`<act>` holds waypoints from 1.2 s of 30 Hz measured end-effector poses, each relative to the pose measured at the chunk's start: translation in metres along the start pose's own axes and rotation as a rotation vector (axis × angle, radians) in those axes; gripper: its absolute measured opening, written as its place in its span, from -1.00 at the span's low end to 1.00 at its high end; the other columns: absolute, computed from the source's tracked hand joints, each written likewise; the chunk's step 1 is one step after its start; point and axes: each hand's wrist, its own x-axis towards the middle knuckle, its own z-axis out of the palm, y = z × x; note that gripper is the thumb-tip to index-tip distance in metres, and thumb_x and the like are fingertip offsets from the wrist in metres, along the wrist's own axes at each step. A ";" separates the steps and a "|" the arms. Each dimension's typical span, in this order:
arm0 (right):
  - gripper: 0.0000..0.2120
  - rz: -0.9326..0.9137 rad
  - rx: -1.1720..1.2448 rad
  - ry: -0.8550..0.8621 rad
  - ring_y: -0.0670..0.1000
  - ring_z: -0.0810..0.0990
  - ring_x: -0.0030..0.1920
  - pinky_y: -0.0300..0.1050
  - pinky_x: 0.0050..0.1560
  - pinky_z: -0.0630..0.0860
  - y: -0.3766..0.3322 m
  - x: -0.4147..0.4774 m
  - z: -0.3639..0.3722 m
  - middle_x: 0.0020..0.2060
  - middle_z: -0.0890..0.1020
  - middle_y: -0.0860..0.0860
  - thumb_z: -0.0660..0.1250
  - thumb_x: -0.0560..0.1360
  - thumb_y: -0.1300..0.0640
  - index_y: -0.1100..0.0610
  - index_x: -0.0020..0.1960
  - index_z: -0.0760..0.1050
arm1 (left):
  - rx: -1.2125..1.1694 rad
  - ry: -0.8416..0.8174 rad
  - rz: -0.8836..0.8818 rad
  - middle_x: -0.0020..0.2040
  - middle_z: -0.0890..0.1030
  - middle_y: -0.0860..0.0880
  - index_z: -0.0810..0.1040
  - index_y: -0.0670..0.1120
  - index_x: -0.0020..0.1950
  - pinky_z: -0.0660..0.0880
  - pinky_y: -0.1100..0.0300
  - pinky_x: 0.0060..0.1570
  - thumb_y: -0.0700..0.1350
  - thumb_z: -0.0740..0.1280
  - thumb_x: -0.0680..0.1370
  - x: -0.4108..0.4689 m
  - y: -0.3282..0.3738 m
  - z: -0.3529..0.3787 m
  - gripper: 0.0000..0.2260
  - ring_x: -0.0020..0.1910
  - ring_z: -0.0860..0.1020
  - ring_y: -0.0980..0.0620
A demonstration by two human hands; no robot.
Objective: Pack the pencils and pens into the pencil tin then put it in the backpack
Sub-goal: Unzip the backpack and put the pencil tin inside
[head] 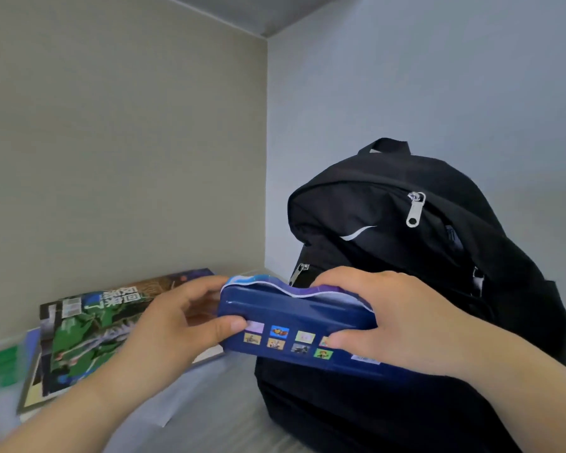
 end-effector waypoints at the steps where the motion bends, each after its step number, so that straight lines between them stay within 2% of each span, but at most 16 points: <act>1: -0.61 0.004 -0.018 -0.033 -0.02 0.59 -0.07 -0.18 -0.23 0.39 0.012 0.008 -0.004 -0.05 0.63 -0.08 0.29 0.39 -0.15 -0.10 0.18 0.36 | -0.018 -0.022 -0.017 -0.29 0.70 0.25 0.65 0.15 -0.24 0.50 0.49 -0.35 -0.02 0.43 0.07 0.015 0.001 0.005 -0.72 -0.32 0.62 0.32; 3: -0.62 0.042 0.003 -0.081 -0.01 0.60 -0.12 -0.19 -0.25 0.41 0.031 0.018 -0.016 -0.10 0.64 -0.07 0.29 0.38 -0.17 -0.07 0.15 0.39 | -0.050 -0.047 -0.056 -0.30 0.68 0.31 0.60 0.14 -0.17 0.46 0.55 -0.36 0.00 0.38 0.15 0.041 0.012 0.013 -0.74 -0.30 0.59 0.39; 4: -0.63 0.071 0.036 -0.100 -0.03 0.60 -0.13 -0.21 -0.24 0.42 0.039 0.019 -0.026 -0.13 0.62 -0.07 0.29 0.38 -0.17 -0.07 0.13 0.40 | -0.047 -0.055 -0.072 -0.25 0.67 0.35 0.60 0.18 -0.17 0.47 0.55 -0.30 0.12 0.36 0.18 0.054 0.022 0.015 -0.76 -0.24 0.59 0.42; 6: -0.65 0.126 0.093 -0.143 -0.05 0.59 -0.13 -0.23 -0.21 0.43 0.052 0.018 -0.050 -0.20 0.57 -0.08 0.31 0.37 -0.16 -0.08 0.12 0.42 | -0.002 -0.072 -0.086 -0.17 0.66 0.36 0.62 0.30 -0.21 0.49 0.51 -0.18 0.41 0.23 0.15 0.080 0.045 0.022 -0.64 -0.14 0.59 0.38; 7: -0.64 0.152 0.110 -0.172 -0.06 0.59 -0.12 -0.24 -0.19 0.44 0.057 0.015 -0.063 -0.22 0.54 -0.08 0.31 0.37 -0.15 -0.09 0.12 0.42 | 0.011 -0.089 -0.095 -0.18 0.67 0.33 0.62 0.32 -0.26 0.48 0.52 -0.17 0.45 0.17 0.15 0.093 0.056 0.028 -0.62 -0.16 0.59 0.36; 10: -0.62 0.211 0.174 -0.235 -0.16 0.53 -0.08 -0.38 -0.14 0.41 0.067 0.001 -0.105 -0.09 0.55 -0.20 0.34 0.39 -0.09 -0.18 0.18 0.35 | 0.122 -0.191 -0.153 -0.35 0.65 0.33 0.62 0.28 -0.38 0.43 0.53 -0.21 0.31 0.14 0.22 0.129 0.096 0.057 -0.71 -0.25 0.57 0.32; 12: -0.61 0.238 0.128 -0.287 -0.22 0.46 -0.10 -0.45 -0.16 0.36 0.071 -0.011 -0.127 -0.02 0.53 -0.28 0.32 0.41 -0.05 -0.22 0.19 0.31 | 0.282 -0.302 -0.198 -0.44 0.63 0.16 0.64 0.11 -0.38 0.43 0.34 -0.18 0.20 0.22 0.37 0.146 0.115 0.083 -0.72 -0.29 0.55 0.18; 15: -0.62 0.275 -0.028 -0.360 -0.13 0.52 -0.01 -0.43 -0.21 0.32 0.077 -0.028 -0.140 0.17 0.52 -0.21 0.24 0.47 -0.03 -0.18 0.25 0.26 | 0.588 -0.413 -0.186 -0.50 0.32 -0.01 0.39 -0.06 -0.46 0.26 0.19 -0.36 0.18 0.21 0.41 0.158 0.130 0.119 -0.62 -0.44 0.30 0.01; 17: -0.61 0.283 -0.153 -0.392 -0.03 0.54 0.06 -0.32 -0.24 0.30 0.081 -0.038 -0.139 0.29 0.40 -0.19 0.20 0.49 -0.02 -0.12 0.30 0.23 | 0.765 -0.430 -0.200 -0.53 0.29 0.00 0.43 -0.08 -0.46 0.21 0.21 -0.41 0.22 0.26 0.38 0.161 0.131 0.136 -0.59 -0.47 0.30 0.01; 19: -0.60 0.319 -0.227 -0.416 0.04 0.56 0.06 -0.24 -0.23 0.30 0.084 -0.043 -0.135 0.45 0.18 -0.13 0.17 0.51 -0.01 -0.07 0.33 0.21 | 0.879 -0.391 -0.228 -0.55 0.33 0.02 0.42 -0.11 -0.51 0.20 0.23 -0.46 0.21 0.30 0.37 0.159 0.129 0.149 -0.56 -0.49 0.34 0.02; 21: -0.61 0.331 -0.260 -0.431 0.07 0.58 0.03 -0.23 -0.27 0.32 0.084 -0.042 -0.130 0.51 -0.03 -0.10 0.16 0.52 0.00 -0.04 0.33 0.22 | 0.871 -0.320 -0.228 -0.54 0.34 0.01 0.32 -0.06 -0.54 0.21 0.22 -0.45 0.13 0.31 0.40 0.154 0.123 0.158 -0.59 -0.47 0.37 0.00; 23: -0.62 0.322 -0.267 -0.419 0.09 0.59 -0.02 -0.17 -0.20 0.42 0.083 -0.035 -0.125 0.52 -0.09 -0.06 0.17 0.52 0.02 -0.02 0.33 0.23 | 0.787 -0.280 -0.159 -0.52 0.34 0.02 0.26 -0.03 -0.52 0.23 0.19 -0.41 0.02 0.28 0.46 0.146 0.118 0.162 -0.61 -0.41 0.38 -0.03; 25: -0.62 0.305 -0.292 -0.394 0.10 0.60 -0.08 -0.11 -0.16 0.48 0.082 -0.026 -0.122 0.52 -0.10 -0.02 0.17 0.52 0.03 -0.01 0.32 0.22 | 0.758 -0.282 -0.040 -0.48 0.31 0.05 0.20 0.01 -0.48 0.20 0.16 -0.41 -0.02 0.22 0.51 0.141 0.116 0.159 -0.62 -0.39 0.35 0.00; 28: -0.59 0.307 -0.344 -0.377 0.09 0.53 -0.20 -0.17 -0.29 0.41 0.083 -0.011 -0.117 0.52 -0.06 0.06 0.21 0.52 0.07 0.05 0.34 0.22 | 0.817 -0.318 0.065 -0.41 0.27 0.10 0.17 0.05 -0.42 0.21 0.17 -0.29 -0.02 0.12 0.56 0.140 0.119 0.150 -0.65 -0.29 0.38 -0.01; 32: -0.54 0.252 -0.376 -0.342 0.10 0.60 -0.04 -0.10 -0.08 0.53 0.086 0.001 -0.110 0.42 0.19 0.10 0.25 0.51 0.07 0.12 0.35 0.21 | 0.864 -0.353 0.062 -0.37 0.25 0.10 0.29 -0.03 -0.20 0.26 0.14 -0.24 0.00 0.05 0.58 0.142 0.123 0.144 -0.80 -0.24 0.39 -0.03; 36: -0.55 0.250 -0.362 -0.340 0.11 0.60 -0.03 -0.07 -0.07 0.53 0.090 -0.001 -0.107 0.39 0.21 0.08 0.23 0.52 0.07 0.13 0.35 0.19 | 1.062 -0.375 0.161 -0.32 0.28 0.06 0.36 -0.08 -0.11 0.21 0.19 -0.37 0.06 0.06 0.57 0.144 0.124 0.140 -0.76 -0.24 0.42 -0.07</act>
